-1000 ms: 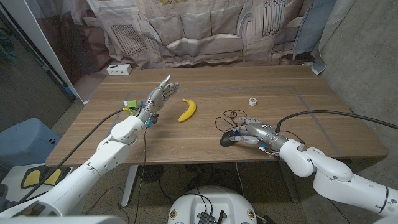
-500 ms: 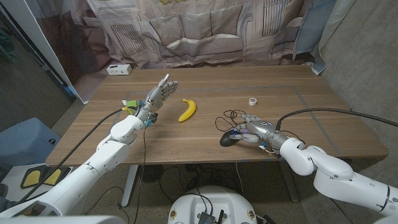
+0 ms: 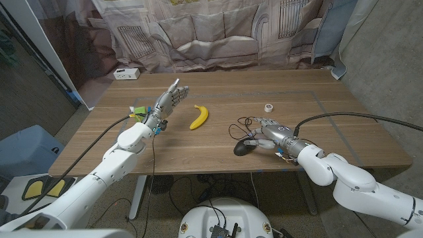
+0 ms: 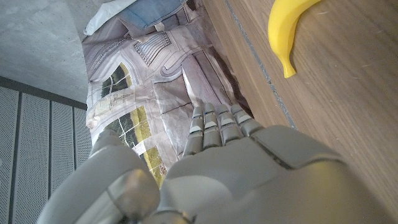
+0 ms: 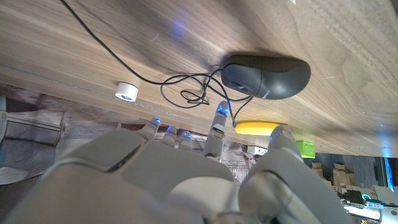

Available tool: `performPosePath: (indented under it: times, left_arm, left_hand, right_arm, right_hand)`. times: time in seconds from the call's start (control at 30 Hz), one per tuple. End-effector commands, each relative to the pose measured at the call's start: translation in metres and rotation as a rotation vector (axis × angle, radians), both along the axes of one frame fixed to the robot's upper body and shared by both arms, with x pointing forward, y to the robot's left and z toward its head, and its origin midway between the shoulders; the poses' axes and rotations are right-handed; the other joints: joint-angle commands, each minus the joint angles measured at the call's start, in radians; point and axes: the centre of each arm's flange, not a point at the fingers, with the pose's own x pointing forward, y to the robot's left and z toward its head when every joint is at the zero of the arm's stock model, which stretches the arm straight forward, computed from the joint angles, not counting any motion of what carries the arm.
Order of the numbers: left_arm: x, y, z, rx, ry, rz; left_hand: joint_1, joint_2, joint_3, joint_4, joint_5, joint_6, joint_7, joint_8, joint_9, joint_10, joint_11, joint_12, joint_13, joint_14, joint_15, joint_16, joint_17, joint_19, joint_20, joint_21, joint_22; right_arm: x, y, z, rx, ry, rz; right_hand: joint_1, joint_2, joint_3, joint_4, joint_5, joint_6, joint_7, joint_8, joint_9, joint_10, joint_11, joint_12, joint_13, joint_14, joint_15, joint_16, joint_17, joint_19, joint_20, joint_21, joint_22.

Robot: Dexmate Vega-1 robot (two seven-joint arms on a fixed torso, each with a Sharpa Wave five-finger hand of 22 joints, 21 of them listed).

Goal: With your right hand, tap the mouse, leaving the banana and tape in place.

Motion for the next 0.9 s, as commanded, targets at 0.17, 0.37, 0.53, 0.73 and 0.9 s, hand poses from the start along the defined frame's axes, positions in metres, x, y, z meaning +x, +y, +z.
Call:
performPosePath:
  times: [0.17,0.37,0.53,0.73,0.9]
  left_arm:
    - [0.004,-0.001,0.0,-0.007,-0.001,-0.007]
    - [0.005,-0.001,0.0,-0.008,-0.001,-0.008]
    - [0.005,-0.001,0.0,-0.008,0.0,-0.008]
    - [0.005,-0.001,0.0,-0.003,0.003,-0.012]
    - [0.006,-0.003,0.001,0.004,0.004,-0.015]
  left_hand:
    - [-0.001,0.007,0.004,-0.006,-0.002,0.005,-0.003,-0.001,0.002,0.005,-0.005,-0.003,0.002,0.003,0.0,0.005,0.002,-0.009,0.004,0.001,0.005]
    - [-0.001,0.008,0.004,-0.007,-0.002,0.005,-0.004,-0.001,0.002,0.006,-0.002,-0.003,0.002,0.003,0.001,0.005,0.002,-0.009,0.004,0.001,0.005]
    - [-0.001,0.008,0.004,-0.007,-0.002,0.006,-0.004,-0.001,0.002,0.005,-0.003,-0.004,0.002,0.004,0.003,0.005,0.002,-0.009,0.003,0.001,0.005]
    - [-0.001,0.008,0.004,-0.008,-0.003,0.007,-0.005,-0.001,0.002,0.005,-0.003,-0.004,0.002,0.005,0.006,0.006,0.002,-0.009,0.003,0.001,0.005]
    - [-0.001,0.009,0.003,-0.008,-0.003,0.017,-0.002,0.003,0.002,0.009,0.0,-0.002,0.002,0.013,0.006,0.008,0.002,-0.008,0.004,0.001,0.005]
  right_arm:
    - [-0.007,-0.005,0.011,0.002,-0.068,-0.025]
    - [-0.01,-0.005,0.015,-0.001,-0.088,-0.028]
    - [-0.012,-0.004,0.017,-0.001,-0.102,-0.029]
    - [-0.013,-0.004,0.017,-0.005,-0.108,-0.04]
    - [-0.015,-0.005,0.015,0.003,-0.128,-0.042]
  right_hand:
    - [0.002,0.004,0.007,-0.002,-0.001,-0.009,0.003,-0.006,0.003,0.001,0.001,0.005,0.004,-0.148,0.0,0.005,0.002,-0.096,0.006,0.007,0.003]
    - [0.003,0.003,0.008,-0.003,-0.001,-0.005,0.002,-0.005,0.003,0.014,0.001,0.008,0.004,-0.14,0.002,0.007,0.002,-0.093,0.006,0.008,0.003]
    - [0.004,0.003,0.008,-0.004,-0.001,0.0,0.001,-0.003,0.003,0.024,0.001,0.011,0.004,-0.131,0.004,0.01,0.002,-0.089,0.01,0.009,0.003]
    - [0.006,0.001,0.01,-0.007,-0.001,-0.048,0.005,-0.021,0.004,0.039,0.006,0.013,0.003,-0.124,0.005,0.01,0.001,-0.083,0.012,0.011,0.003]
    - [0.011,-0.004,0.012,-0.011,-0.002,-0.165,0.009,-0.039,0.004,0.05,0.003,0.008,0.003,-0.119,0.005,0.007,-0.001,-0.074,0.011,0.013,0.002]
